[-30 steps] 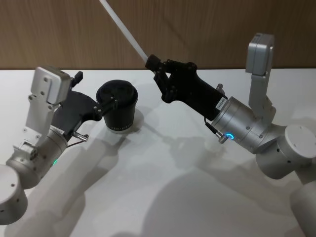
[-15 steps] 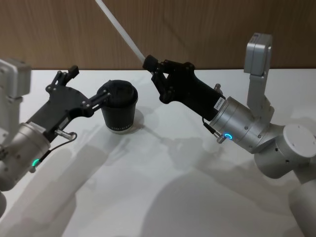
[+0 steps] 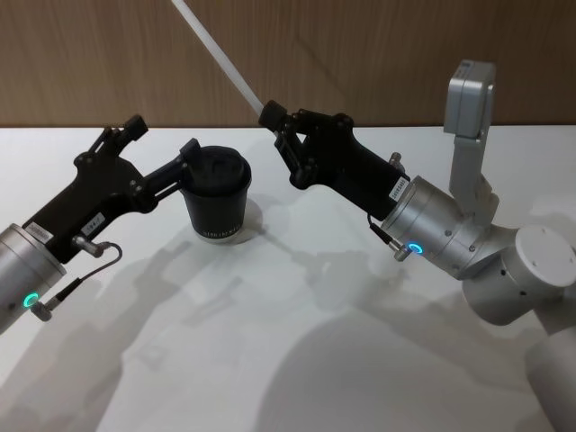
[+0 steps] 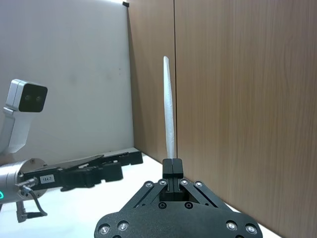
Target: Pick up the straw with one hand, pass it to the other hand, and insert it into the cup.
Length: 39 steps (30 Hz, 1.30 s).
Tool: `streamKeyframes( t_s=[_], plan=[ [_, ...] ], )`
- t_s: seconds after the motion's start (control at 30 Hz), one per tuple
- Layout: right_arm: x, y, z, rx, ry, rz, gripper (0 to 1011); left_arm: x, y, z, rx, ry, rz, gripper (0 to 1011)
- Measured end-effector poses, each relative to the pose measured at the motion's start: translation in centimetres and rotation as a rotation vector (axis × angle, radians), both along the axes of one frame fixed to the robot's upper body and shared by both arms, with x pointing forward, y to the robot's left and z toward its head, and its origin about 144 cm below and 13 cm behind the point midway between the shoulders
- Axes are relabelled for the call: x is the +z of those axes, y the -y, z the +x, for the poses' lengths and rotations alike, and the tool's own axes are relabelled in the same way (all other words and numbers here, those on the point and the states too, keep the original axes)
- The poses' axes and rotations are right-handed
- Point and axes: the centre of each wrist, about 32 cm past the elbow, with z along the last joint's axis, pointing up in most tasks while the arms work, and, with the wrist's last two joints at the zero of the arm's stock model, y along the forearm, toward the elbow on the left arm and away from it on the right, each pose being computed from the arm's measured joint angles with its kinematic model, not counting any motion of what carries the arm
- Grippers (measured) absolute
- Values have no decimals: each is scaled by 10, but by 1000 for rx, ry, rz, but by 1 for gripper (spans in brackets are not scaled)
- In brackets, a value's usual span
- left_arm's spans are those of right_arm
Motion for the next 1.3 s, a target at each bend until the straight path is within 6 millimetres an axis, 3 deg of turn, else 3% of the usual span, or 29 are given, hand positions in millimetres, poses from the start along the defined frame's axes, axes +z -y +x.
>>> streamKeyframes(
  t_s=[0.47,1.3],
  plan=[
    [0,0,0,2,1,0,0,1,-3,12,-159,-23,-162,1003],
    [0,0,0,2,1,-1,0,1,18,49,-302,-18,-342,1003]
  ],
)
